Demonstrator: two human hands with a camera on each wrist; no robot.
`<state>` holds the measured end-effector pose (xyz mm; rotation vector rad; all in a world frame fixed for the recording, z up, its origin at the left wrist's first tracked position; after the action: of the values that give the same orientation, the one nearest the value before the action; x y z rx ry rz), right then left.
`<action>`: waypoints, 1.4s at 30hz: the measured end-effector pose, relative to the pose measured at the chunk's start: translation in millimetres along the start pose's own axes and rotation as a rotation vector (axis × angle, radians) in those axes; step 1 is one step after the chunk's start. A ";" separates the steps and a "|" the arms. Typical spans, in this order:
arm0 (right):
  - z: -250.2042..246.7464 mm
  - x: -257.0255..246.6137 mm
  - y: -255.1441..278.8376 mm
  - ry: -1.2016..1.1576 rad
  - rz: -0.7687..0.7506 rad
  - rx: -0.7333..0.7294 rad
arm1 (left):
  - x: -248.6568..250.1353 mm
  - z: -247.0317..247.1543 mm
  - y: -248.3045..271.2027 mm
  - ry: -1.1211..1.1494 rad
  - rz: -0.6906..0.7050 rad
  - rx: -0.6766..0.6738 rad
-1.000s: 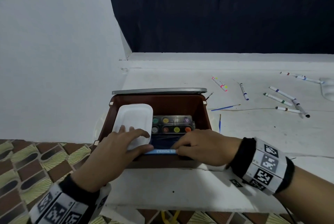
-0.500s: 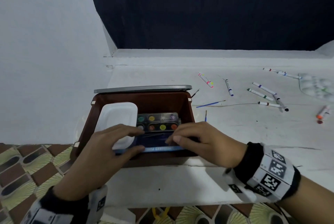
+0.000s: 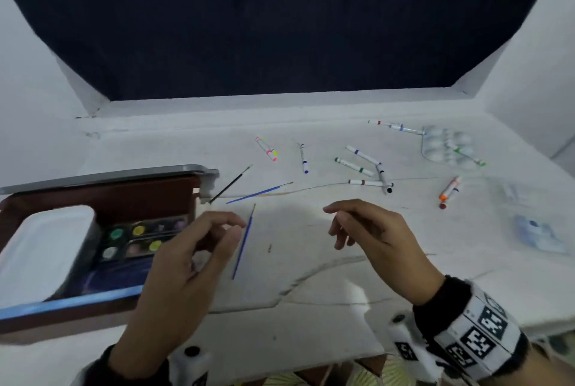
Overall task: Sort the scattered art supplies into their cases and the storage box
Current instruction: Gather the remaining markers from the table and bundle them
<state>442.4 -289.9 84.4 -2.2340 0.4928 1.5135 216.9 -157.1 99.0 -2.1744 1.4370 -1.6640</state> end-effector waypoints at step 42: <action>-282.0 101.4 0.2 0.384 0.408 0.142 | 9.1 304.3 -68.5 0.031 -0.398 -0.566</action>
<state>701.9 -439.7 84.7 -2.4139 1.1937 1.1637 496.8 -265.9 14.5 -2.9097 1.7428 -1.5214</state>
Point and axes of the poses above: each hand's wrist, its own y-axis away from the middle knuckle, its own z-axis out of the palm, x = y × z, the point moved 4 cm from there along -y, towards the middle knuckle, and after that the axes turned 9 degrees about z, right-handed, at the moved point
